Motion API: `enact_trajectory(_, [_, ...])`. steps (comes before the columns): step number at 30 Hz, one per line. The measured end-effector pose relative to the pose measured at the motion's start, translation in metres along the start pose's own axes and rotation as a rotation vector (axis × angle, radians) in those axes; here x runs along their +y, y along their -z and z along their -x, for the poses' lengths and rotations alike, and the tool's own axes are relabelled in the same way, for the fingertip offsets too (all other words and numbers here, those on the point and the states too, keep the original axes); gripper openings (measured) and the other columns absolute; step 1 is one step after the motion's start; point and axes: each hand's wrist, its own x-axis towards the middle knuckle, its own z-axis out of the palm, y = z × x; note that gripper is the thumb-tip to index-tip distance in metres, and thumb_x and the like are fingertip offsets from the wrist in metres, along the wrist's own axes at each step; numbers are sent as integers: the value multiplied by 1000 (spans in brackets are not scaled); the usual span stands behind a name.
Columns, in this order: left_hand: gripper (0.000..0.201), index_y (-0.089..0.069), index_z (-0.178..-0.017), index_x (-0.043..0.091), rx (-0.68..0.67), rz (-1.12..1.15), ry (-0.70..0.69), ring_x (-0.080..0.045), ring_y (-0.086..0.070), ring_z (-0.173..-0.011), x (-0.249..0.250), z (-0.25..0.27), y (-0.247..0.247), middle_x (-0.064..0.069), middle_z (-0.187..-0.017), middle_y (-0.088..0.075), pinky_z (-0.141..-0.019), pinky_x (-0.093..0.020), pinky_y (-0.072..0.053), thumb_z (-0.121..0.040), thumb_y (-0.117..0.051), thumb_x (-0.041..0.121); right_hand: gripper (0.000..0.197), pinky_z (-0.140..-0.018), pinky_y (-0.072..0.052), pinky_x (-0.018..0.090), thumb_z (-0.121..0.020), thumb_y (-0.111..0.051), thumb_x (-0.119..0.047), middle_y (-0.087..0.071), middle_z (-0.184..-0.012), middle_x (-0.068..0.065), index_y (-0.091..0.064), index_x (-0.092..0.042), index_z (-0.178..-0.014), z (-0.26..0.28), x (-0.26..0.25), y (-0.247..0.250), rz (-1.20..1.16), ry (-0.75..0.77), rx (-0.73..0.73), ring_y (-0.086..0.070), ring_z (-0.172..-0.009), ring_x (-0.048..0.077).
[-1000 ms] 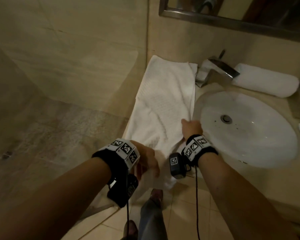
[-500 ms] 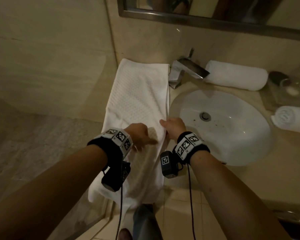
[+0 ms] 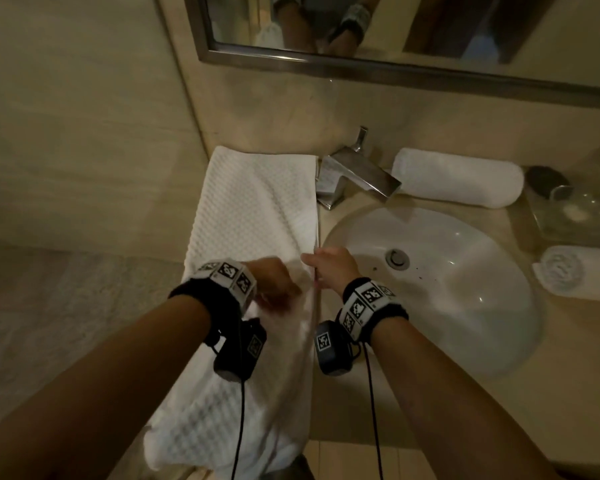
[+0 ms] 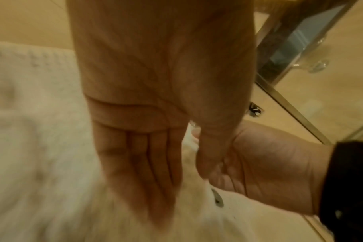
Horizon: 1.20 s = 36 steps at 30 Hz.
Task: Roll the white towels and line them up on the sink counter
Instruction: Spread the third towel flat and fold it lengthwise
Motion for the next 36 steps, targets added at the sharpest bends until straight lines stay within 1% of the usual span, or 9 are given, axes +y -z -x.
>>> enact_trajectory(4, [43, -54, -127, 11, 569, -469, -123, -29, -53, -116, -9, -5, 51, -14, -128, -53, -92, -39, -46, -91, -58, 33, 32, -66, -44, 28, -86, -66, -29, -54, -63, 3, -53, -12, -63, -19, -14, -3, 164, 49, 73, -54, -67, 21])
enact_trajectory(6, [65, -22, -149, 29, 587, -709, -40, -30, -18, -144, -37, -12, 67, -7, -158, -16, -110, -53, -24, -93, -45, 52, 18, -71, -38, 23, -91, -61, -24, -61, -83, 6, -64, -7, -86, -27, -15, -1, 223, 62, 136, -56, -82, 22])
enact_trajectory(8, [67, 10, -150, 40, 483, -715, 17, -23, 15, -147, -71, -24, 69, 7, -158, 22, -112, -63, -2, -95, -24, 61, 18, -76, -35, 21, -93, -57, -22, -64, -103, 6, -63, -9, -104, -29, -12, -1, 216, 50, 216, -58, -96, 23])
enact_trajectory(11, [66, 22, -147, 41, 478, -624, -32, -15, 31, -141, -97, -34, 65, 12, -150, 38, -115, -60, 3, -95, -13, 62, 20, -77, -36, 21, -93, -57, -25, -67, -111, 9, -62, -12, -107, -30, -7, -6, 198, 47, 258, -60, -102, 25])
enact_trajectory(16, [66, 20, -148, 37, 535, -651, -43, -19, 29, -143, -94, -31, 59, 4, -154, 34, -115, -59, 5, -96, -12, 60, 26, -78, -52, 28, -86, -65, -42, -68, -98, 5, -61, -17, -90, -15, 8, -9, 131, 17, 289, -65, -88, 23])
enact_trajectory(20, [65, 10, -152, 28, 629, -773, -165, -25, 18, -146, -111, -5, 18, -6, -159, 21, -114, -61, -2, -97, -9, 56, 31, -50, -54, 25, -85, -68, -40, -68, -85, 11, -60, -12, -75, 23, 30, -12, -21, -111, 183, -63, -62, 21])
enact_trajectory(28, [63, -1, -154, 20, 682, -794, -326, -26, 12, -147, -163, 46, -71, -10, -161, 8, -113, -63, 1, -99, -15, 48, 27, -54, -53, 26, -86, -71, -34, -65, -72, 6, -62, -10, -81, 122, 88, -45, -269, -140, 36, -59, -57, 19])
enact_trajectory(32, [63, 0, -154, 16, 776, -682, -293, -25, 8, -148, -187, 58, -94, -11, -161, 6, -116, -58, -3, -100, -18, 44, 29, -63, -54, 28, -82, -74, -35, -70, -86, 13, -64, -8, -87, 157, 117, -59, -299, -93, 10, -62, -68, 22])
enact_trajectory(36, [61, -19, -150, 6, 913, -451, -234, -35, -10, -146, -208, 72, -105, -21, -158, -12, -115, -52, -17, -100, -33, 38, 39, -59, -54, 25, -81, -77, -30, -66, -101, 15, -59, -8, -107, 182, 135, -70, -333, -129, -45, -62, -73, 19])
